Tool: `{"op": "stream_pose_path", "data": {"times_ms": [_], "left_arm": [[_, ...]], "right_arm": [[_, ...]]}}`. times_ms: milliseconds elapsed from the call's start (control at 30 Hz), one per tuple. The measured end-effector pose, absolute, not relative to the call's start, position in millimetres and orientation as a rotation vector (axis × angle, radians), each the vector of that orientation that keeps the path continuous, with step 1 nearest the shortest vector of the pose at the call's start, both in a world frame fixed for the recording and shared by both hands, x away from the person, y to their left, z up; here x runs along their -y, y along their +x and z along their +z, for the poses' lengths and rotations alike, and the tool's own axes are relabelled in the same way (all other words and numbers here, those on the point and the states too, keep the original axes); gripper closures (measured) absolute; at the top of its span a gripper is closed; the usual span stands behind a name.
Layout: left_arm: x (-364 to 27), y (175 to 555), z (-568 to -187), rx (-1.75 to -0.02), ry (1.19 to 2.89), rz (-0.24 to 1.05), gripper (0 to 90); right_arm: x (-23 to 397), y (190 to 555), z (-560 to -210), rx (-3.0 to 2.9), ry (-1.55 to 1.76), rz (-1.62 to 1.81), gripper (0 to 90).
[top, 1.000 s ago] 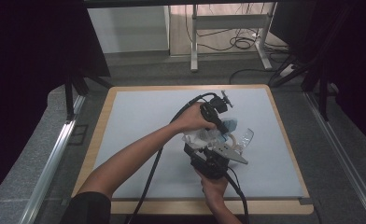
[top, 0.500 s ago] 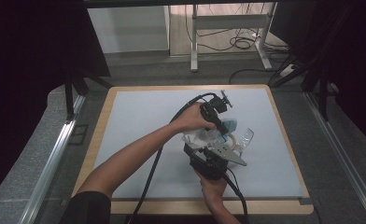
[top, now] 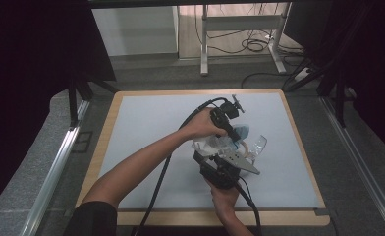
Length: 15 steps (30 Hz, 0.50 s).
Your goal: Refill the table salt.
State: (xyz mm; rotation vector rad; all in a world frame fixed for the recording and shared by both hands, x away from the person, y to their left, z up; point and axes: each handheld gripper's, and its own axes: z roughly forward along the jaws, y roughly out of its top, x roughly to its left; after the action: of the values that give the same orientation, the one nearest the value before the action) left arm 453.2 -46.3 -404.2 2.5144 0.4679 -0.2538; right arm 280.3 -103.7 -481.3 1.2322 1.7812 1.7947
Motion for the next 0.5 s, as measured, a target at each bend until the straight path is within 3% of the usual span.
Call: {"op": "stream_pose_path", "data": {"times_ms": [500], "left_arm": [[47.2,452.6,-404.4,-0.469,2.515,-0.249,89.6]], "right_arm": [[104.9,280.8,-480.9,-1.781,1.234,1.800,56.9]]}}
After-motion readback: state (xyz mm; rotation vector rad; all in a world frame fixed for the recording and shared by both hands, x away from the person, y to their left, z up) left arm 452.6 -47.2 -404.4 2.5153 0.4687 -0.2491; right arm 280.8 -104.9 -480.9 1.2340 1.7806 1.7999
